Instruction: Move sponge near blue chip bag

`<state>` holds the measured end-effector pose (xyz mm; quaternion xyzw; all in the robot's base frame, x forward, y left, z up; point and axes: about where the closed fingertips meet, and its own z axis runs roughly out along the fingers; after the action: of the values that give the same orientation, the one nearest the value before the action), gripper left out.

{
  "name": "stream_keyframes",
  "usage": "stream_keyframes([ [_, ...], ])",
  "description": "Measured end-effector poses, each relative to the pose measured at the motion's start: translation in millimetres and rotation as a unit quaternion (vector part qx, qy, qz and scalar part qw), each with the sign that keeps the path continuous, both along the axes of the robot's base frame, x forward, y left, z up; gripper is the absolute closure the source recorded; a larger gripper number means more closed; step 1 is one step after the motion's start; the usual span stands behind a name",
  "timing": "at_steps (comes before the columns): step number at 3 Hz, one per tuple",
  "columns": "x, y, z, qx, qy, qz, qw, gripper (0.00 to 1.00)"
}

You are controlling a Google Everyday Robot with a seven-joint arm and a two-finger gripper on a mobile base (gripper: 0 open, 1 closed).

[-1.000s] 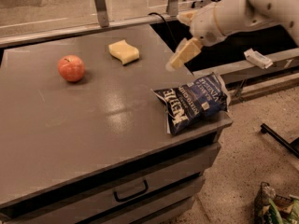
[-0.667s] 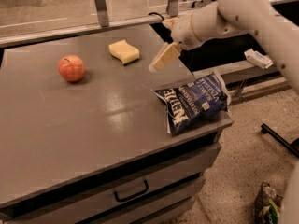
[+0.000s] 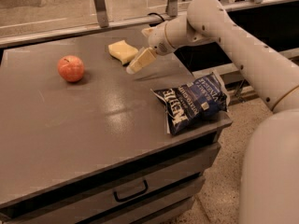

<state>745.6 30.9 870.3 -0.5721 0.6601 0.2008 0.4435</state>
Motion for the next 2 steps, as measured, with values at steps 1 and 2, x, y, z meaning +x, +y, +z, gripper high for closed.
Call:
stream_keyframes([
  [1,3.3,22.0,-9.6,0.009,0.022,0.005,0.9997,0.04],
  [2,5.7,30.2,-22.0,0.019,0.044,-0.004,0.9988,0.22],
])
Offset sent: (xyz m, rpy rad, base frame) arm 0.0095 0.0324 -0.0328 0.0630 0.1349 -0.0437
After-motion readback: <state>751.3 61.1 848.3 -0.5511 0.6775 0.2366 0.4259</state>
